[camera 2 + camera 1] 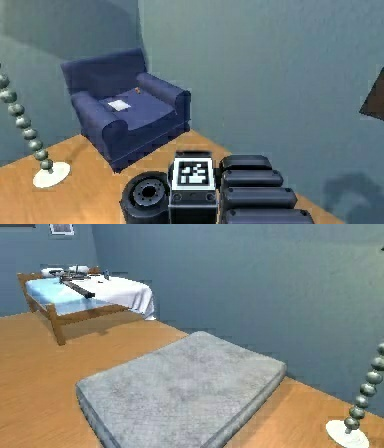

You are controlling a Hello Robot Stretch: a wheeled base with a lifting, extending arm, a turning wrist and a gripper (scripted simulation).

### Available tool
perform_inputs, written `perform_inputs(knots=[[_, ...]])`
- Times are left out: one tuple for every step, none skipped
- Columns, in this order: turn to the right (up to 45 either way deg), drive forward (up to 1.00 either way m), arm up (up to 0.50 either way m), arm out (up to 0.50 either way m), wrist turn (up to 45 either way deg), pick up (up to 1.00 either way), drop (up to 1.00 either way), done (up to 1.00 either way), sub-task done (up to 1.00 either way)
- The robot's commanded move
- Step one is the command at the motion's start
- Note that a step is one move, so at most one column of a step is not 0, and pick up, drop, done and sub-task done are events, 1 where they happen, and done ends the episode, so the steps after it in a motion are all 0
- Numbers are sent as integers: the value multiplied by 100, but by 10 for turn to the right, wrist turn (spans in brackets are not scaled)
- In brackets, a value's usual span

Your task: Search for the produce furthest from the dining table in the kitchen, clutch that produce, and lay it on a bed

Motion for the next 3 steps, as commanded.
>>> perform_inputs(knots=[[-450, 0, 0, 0, 0, 0, 0, 0, 0], [-30, 0, 0, 0, 0, 0, 0, 0, 0], [0, 45, 0, 0, 0, 0, 0, 0, 0]])
